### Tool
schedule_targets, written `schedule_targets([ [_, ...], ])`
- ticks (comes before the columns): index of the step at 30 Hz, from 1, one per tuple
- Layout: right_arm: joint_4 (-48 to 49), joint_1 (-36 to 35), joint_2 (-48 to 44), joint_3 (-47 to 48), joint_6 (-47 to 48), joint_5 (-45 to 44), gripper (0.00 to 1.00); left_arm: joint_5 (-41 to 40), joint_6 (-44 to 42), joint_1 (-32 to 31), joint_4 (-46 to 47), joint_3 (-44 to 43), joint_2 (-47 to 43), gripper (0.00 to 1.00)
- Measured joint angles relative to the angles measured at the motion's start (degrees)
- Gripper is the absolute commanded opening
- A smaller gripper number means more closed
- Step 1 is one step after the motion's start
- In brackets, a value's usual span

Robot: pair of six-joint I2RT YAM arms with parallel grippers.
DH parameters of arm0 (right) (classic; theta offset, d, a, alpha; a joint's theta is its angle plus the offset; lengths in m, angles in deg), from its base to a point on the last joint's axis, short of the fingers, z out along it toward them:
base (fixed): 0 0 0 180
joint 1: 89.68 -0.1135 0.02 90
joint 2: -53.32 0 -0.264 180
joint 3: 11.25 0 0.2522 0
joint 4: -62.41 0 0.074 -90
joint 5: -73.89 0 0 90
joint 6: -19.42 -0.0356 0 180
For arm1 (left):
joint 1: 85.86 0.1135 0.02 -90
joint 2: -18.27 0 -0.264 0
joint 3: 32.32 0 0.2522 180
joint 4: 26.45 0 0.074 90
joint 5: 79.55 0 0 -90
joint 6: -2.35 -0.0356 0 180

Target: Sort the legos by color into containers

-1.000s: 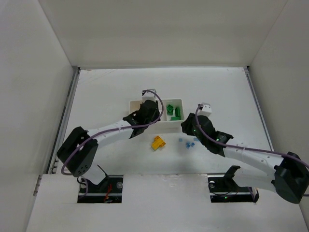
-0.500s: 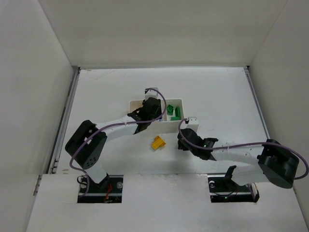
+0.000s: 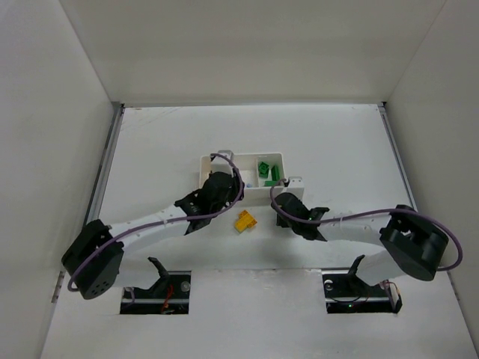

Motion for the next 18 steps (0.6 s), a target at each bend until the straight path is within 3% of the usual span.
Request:
schedule_targets([
  [5, 1.7, 0.1, 1.3, 0.7, 1.0, 0.0, 0.16, -1.1, 1.4, -1.5, -0.1, 5.2, -6.6, 0.32],
  [12, -1.2, 0.1, -5.3, 2.4, 2.3, 0.1, 0.16, -1.5, 1.6, -8.1, 0.0, 10.3, -12.2, 0.33],
  [18, -0.4, 1.0, -6.8, 14.6, 5.4, 1.7, 0.17, -1.9, 2.0, -11.4, 0.3, 12.6, -13.4, 0.33],
])
